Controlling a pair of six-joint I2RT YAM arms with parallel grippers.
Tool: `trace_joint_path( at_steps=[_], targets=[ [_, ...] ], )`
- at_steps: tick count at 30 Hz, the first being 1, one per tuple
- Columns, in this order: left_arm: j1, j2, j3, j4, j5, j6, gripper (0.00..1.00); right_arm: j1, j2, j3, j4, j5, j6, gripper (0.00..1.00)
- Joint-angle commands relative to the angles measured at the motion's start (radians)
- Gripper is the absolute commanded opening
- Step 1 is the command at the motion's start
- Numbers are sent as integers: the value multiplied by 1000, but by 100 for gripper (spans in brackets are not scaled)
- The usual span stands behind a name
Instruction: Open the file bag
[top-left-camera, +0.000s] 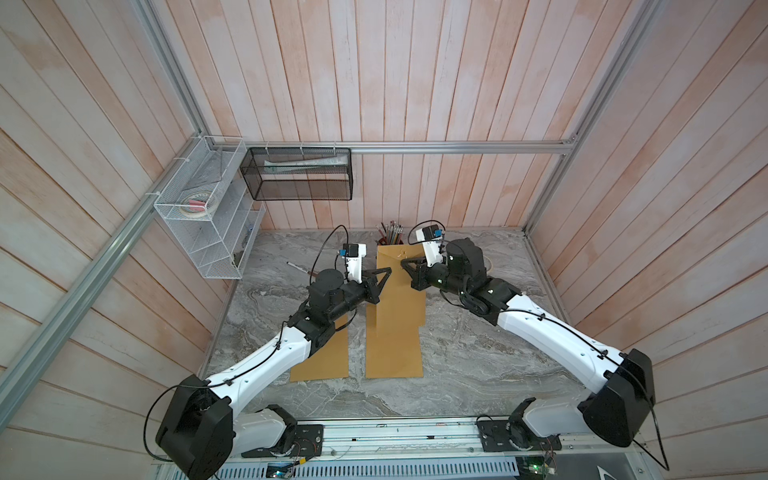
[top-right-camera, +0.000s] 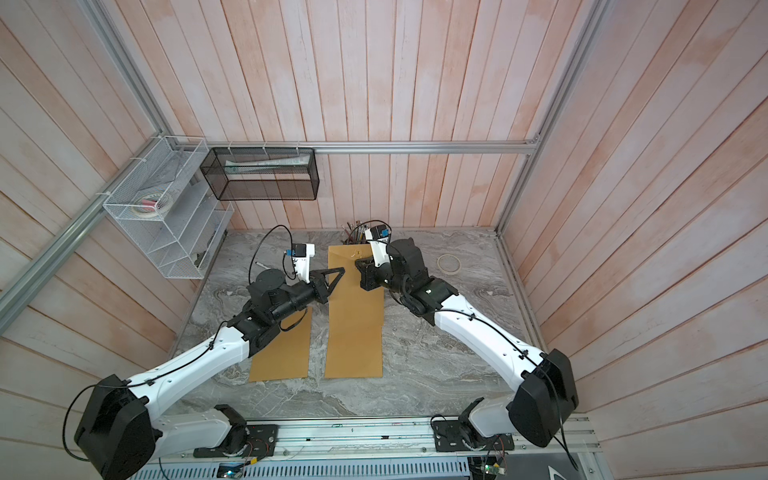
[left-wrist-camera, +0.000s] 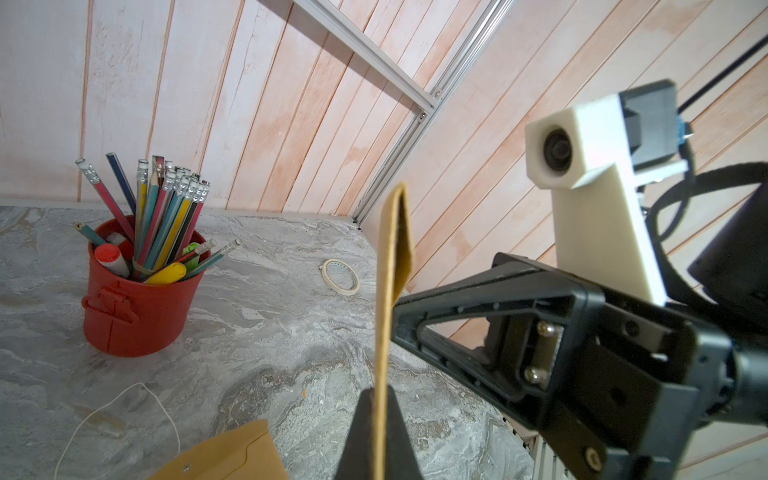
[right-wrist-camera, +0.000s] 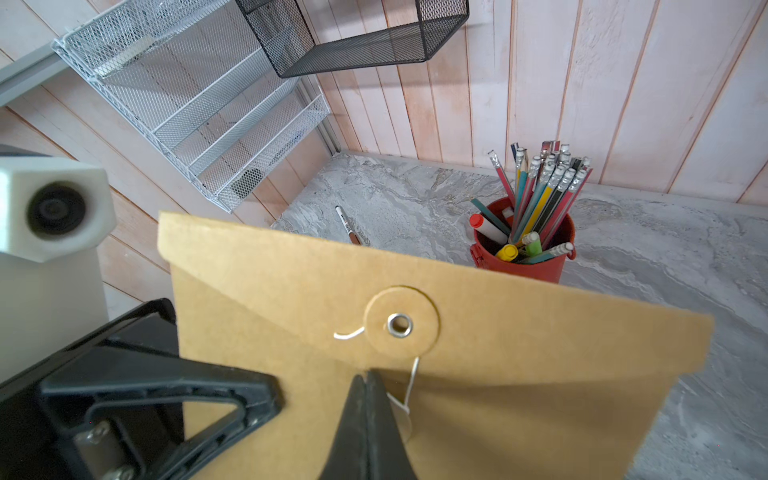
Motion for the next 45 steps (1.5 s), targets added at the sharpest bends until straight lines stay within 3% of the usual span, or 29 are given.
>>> trace_joint_path(
  at_steps=[1,22,45],
  targets=[
    [-5,0,-16,29,19,-10,0,13,20,41,5,-27,-11,0],
    [-5,-4,-42,73,33,-28,0,19,42,75,8,-53,-13,0],
    [24,10,3,74,-45,-43,0,29,0,-52,70,-158,45,0]
  ],
)
